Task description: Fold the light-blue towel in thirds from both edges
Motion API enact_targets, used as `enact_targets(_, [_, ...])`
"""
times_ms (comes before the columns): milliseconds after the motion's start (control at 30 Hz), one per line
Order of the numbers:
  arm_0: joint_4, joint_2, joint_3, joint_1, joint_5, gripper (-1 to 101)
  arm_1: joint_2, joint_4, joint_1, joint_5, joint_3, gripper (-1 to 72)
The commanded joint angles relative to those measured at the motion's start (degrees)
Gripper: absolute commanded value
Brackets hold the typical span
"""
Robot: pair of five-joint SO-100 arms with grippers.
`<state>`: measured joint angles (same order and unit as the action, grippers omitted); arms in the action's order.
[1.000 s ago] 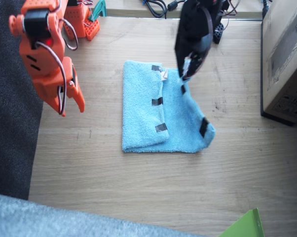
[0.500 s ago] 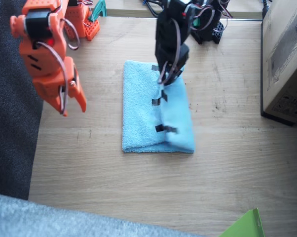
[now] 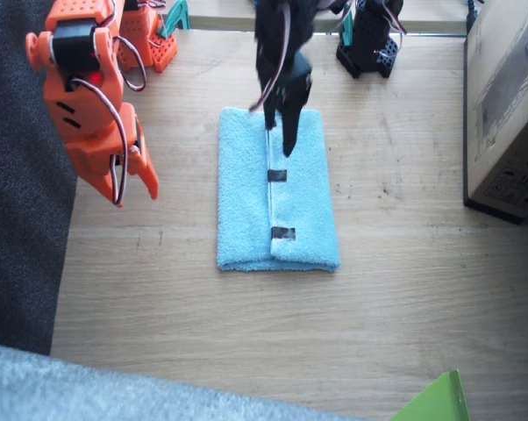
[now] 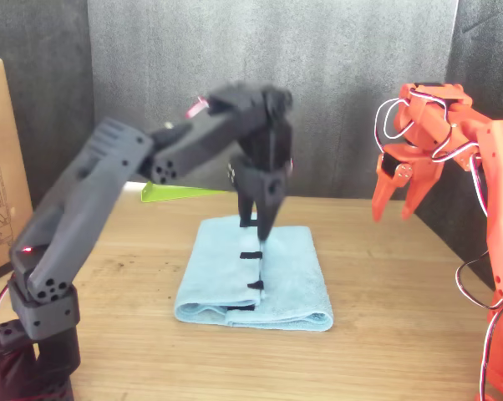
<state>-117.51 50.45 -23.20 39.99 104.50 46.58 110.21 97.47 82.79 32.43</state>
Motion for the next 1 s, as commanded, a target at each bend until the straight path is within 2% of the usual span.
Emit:
enact_targets(0, [-0.9,11.2,-0.1,7.7,0.0,31,5.8,-1.9,0.8,1.2,3.5,27.8])
enact_targets(200, [0.5,24.6,-12.4,33.2,-2.2,30,19.8,-10.5,1.0,0.9,21.2,28.1])
enact_targets(300, [10.8,38.4,-33.6,44.2,-1.1,31,28.9,-16.6,1.1,0.2,33.9,27.8])
enact_targets(433, [21.6,55.5,-60.3,54.0,0.2,30,43.4,-25.0,1.7,-1.7,54.1,27.3])
enact_targets(533, [29.3,67.6,-79.7,58.4,0.4,26,53.9,-30.6,0.9,-3.1,68.6,25.9])
enact_targets(600, [33.6,74.6,-91.4,59.9,0.1,18,59.5,-33.4,-0.4,-4.0,76.6,21.1])
enact_targets(633, [35.2,77.6,-96.1,60.5,0.0,12,62.0,-34.5,-1.0,-4.3,79.9,17.6])
enact_targets(667, [36.6,80.6,-100.2,60.9,-0.3,5,64.1,-35.3,-1.6,-4.4,82.9,9.9])
enact_targets(733, [38.0,86.4,-106.5,61.3,-1.1,0,68.4,-36.6,-2.7,-5.2,88.4,0.0])
enact_targets(967, [40.5,100.5,-116.5,63.7,-3.0,0,81.7,-38.6,-9.1,-9.4,98.8,0.0])
